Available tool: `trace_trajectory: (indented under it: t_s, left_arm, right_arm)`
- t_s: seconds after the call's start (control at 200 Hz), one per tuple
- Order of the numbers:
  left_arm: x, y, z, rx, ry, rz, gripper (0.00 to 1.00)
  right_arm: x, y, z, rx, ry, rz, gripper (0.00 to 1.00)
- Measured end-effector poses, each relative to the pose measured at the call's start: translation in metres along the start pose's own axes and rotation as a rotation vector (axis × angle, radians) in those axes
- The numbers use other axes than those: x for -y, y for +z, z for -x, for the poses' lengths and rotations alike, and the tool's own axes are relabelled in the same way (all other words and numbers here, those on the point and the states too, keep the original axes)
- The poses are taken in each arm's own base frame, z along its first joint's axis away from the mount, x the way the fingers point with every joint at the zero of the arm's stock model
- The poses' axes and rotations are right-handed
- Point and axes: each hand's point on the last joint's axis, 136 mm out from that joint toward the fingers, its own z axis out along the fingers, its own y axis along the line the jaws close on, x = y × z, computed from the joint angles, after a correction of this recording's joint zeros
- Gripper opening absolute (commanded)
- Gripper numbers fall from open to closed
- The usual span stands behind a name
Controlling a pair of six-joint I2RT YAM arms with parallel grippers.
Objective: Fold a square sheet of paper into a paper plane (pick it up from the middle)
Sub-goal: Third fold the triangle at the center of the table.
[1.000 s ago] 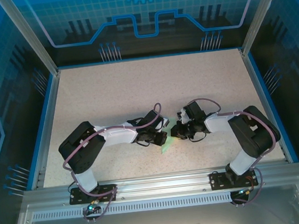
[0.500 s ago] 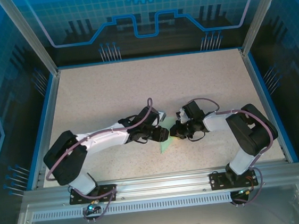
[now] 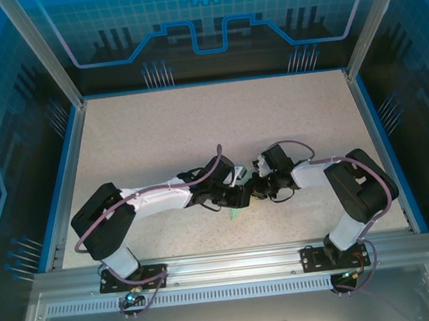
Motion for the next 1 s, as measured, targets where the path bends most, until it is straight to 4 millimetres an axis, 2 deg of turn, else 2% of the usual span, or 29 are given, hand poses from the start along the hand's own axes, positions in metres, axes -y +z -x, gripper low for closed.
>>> trace_trajectory:
  t_s: [0.175,0.405,0.585,1.0]
  left_arm:
    - [-0.005,0.011,-0.010,-0.052,-0.009,0.014,0.23]
    - [-0.005,0.018,-0.006,-0.069,0.011,0.033,0.23]
    - [-0.015,0.026,-0.007,-0.085,0.020,0.071,0.22]
    - [-0.032,0.028,-0.011,-0.095,0.045,0.144,0.22]
  right_arm:
    - [-0.001,0.001,0.001,-0.005,0.000,0.004,0.11]
    - [-0.001,0.001,0.001,-0.005,0.000,0.005,0.12]
    - [-0.001,0.001,0.001,-0.005,0.002,0.005,0.12]
    - [-0.001,0.001,0.001,-0.007,0.002,0.007,0.12]
